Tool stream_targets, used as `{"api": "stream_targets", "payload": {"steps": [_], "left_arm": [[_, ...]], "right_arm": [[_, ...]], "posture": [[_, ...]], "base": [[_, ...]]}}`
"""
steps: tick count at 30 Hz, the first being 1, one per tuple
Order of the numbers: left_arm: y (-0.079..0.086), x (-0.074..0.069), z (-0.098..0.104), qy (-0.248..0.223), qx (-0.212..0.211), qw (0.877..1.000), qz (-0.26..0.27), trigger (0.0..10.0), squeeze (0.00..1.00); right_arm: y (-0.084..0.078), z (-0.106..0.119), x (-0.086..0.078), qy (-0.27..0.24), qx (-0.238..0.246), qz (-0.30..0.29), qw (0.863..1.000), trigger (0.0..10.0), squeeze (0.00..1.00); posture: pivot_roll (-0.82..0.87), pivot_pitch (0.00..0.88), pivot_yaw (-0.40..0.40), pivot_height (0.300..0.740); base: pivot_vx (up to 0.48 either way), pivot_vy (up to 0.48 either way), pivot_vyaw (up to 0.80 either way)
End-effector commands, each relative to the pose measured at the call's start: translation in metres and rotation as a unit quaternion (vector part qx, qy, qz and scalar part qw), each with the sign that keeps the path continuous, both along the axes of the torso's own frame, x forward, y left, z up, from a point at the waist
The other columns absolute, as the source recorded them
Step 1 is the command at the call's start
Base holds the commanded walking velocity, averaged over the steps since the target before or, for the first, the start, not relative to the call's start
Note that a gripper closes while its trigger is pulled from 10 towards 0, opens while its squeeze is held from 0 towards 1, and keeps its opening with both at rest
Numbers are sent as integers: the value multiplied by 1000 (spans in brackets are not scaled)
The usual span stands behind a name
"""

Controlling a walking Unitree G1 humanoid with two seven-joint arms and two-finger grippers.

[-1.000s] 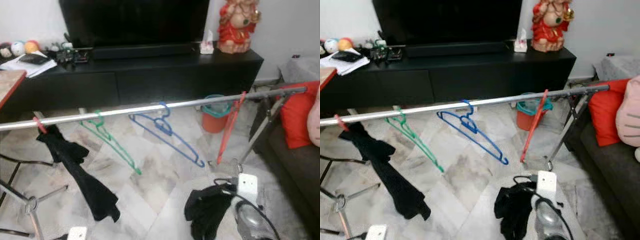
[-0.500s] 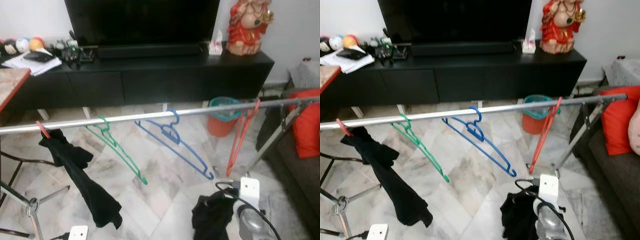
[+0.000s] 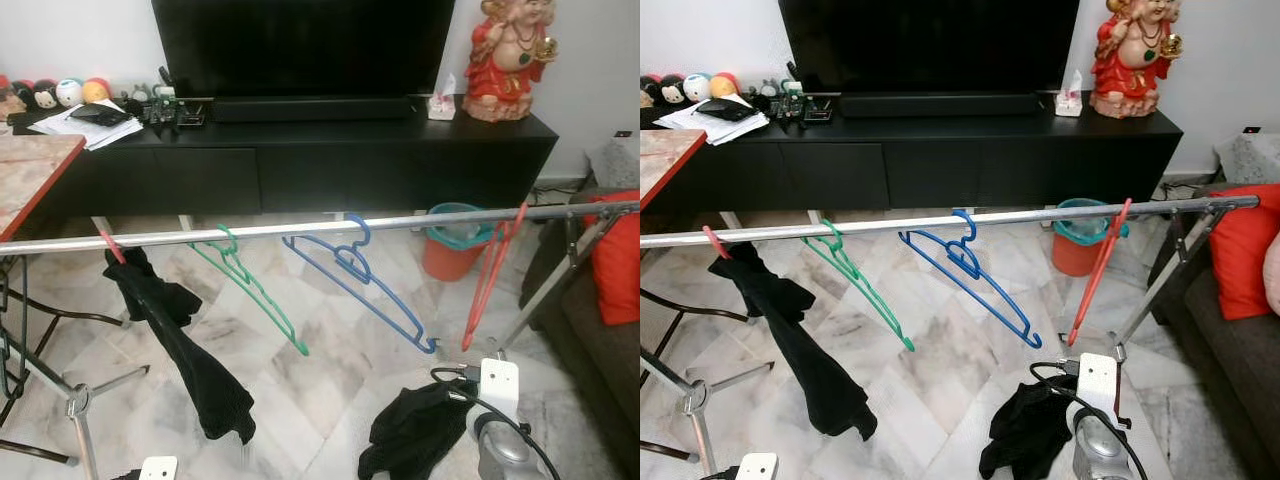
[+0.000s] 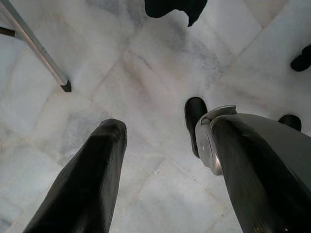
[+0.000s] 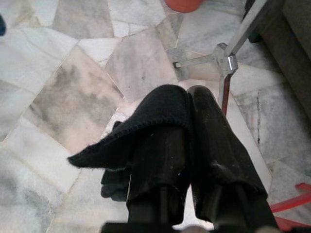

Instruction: Hang hanger

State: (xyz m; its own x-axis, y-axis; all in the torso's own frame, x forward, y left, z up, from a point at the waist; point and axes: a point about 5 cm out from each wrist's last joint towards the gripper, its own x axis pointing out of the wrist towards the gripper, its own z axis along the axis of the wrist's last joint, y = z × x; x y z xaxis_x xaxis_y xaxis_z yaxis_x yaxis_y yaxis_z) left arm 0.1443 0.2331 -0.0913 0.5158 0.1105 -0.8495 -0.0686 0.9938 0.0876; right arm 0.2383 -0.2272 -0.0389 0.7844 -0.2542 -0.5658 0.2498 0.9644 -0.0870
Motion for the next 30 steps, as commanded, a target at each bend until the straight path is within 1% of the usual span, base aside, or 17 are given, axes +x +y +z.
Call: {"api": "stream_targets", "payload": {"steps": [1, 7, 30], "left_arm": [[2, -2, 0, 6, 8, 1000, -4, 10000, 0], [1, -1, 0, 6, 7, 1000, -5, 10000, 0], [1, -1, 0, 5, 8, 1000, -7, 10000, 0]], "right_arm": [[0, 1, 2, -1, 0, 1, 1000, 10000, 0], [-2, 1, 1, -2, 0, -2, 1000, 10000, 0], [-5, -1, -2, 6, 0, -4, 1000, 10000, 0]], "posture": [[-105, 0, -21, 740], [-107, 0, -20, 740], [-107, 0, -23, 740]], "base": [[0, 0, 0], [0, 0, 0], [0, -271, 0]]}}
